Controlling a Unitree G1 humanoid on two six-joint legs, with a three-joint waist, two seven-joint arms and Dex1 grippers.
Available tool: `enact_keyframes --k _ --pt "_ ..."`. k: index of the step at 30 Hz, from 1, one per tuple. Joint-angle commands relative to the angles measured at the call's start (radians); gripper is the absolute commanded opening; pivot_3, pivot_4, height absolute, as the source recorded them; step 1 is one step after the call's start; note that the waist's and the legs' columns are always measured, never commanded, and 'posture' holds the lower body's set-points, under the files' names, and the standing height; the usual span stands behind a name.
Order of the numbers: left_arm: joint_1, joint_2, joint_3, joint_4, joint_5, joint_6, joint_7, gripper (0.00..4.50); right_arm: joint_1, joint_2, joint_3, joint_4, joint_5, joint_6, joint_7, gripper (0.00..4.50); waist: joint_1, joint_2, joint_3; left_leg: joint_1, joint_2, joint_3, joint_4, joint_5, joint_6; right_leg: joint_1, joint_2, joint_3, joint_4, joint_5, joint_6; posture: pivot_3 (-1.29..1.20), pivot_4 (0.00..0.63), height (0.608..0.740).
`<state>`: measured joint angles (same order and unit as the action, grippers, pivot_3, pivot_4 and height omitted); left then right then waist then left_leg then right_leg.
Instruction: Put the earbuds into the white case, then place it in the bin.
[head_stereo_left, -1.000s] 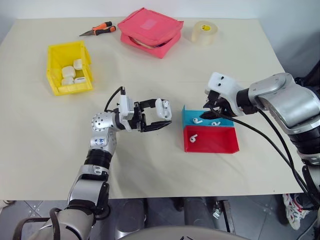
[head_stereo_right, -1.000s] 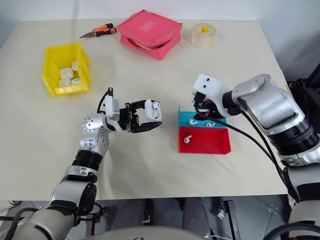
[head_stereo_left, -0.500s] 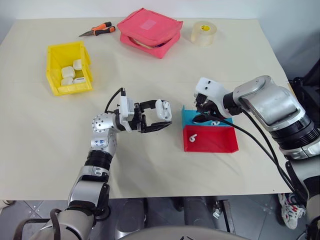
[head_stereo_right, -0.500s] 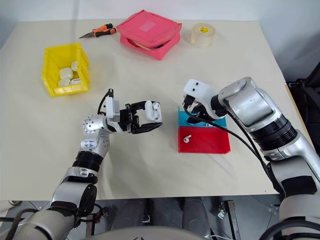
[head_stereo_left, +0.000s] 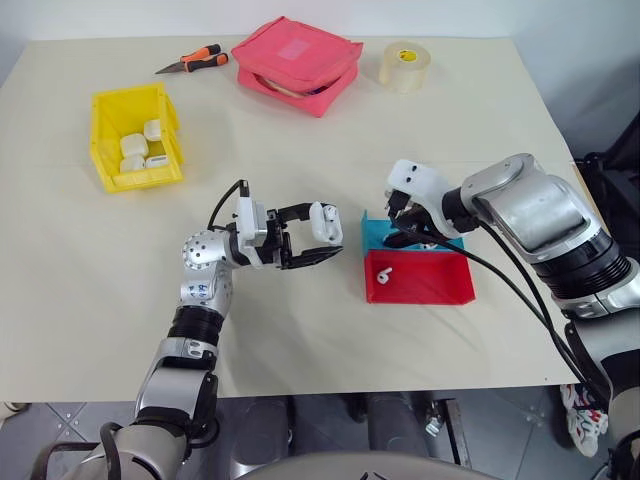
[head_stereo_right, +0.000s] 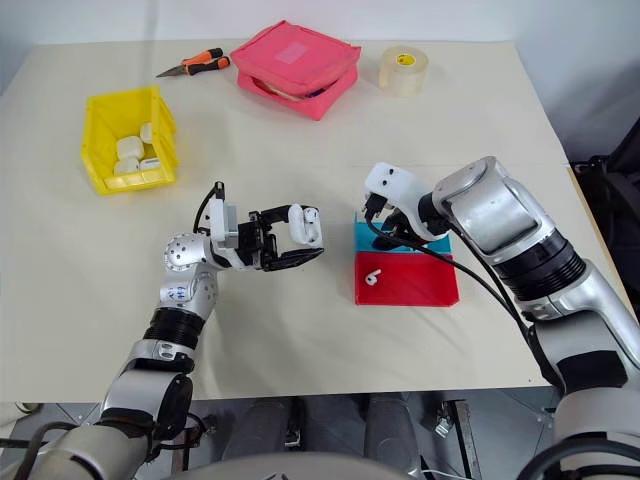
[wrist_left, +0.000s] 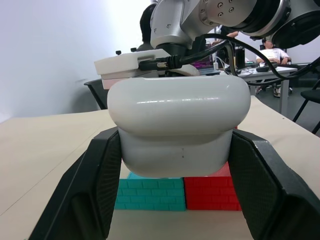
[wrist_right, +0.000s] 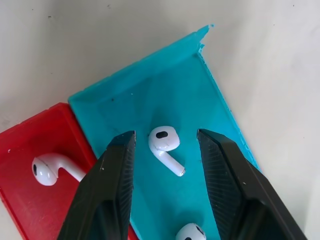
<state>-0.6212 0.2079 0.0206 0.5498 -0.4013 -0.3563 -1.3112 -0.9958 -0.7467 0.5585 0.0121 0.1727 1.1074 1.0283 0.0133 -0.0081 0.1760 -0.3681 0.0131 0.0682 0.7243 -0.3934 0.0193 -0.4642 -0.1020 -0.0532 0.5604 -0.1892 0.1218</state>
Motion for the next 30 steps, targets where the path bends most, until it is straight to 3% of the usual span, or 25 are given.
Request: enact_keyframes --k 1,30 --pt "0.01 0.003 0.0 -0.051 -0.012 0.003 0.008 2.79 -0.006 -0.003 0.012 0.003 -0.023 -0.025 0.015 2.03 -0.001 0.0 0.0 0.0 0.0 0.0 0.0 0.0 0.0 0.0 0.0 0.0 0.0 0.0 0.0 0.0 0.15 0.74" --pt "-0.014 0.008 0.007 -0.024 -0.005 -0.001 0.017 2.79 -0.022 0.057 -0.007 0.091 -0.082 -0.096 0.04 2.03 -0.017 0.0 0.0 0.001 0.0 0.0 0.002 0.0 -0.001 0.0 0.0 0.0 0.003 0.0 0.0 0.0 0.15 0.74"
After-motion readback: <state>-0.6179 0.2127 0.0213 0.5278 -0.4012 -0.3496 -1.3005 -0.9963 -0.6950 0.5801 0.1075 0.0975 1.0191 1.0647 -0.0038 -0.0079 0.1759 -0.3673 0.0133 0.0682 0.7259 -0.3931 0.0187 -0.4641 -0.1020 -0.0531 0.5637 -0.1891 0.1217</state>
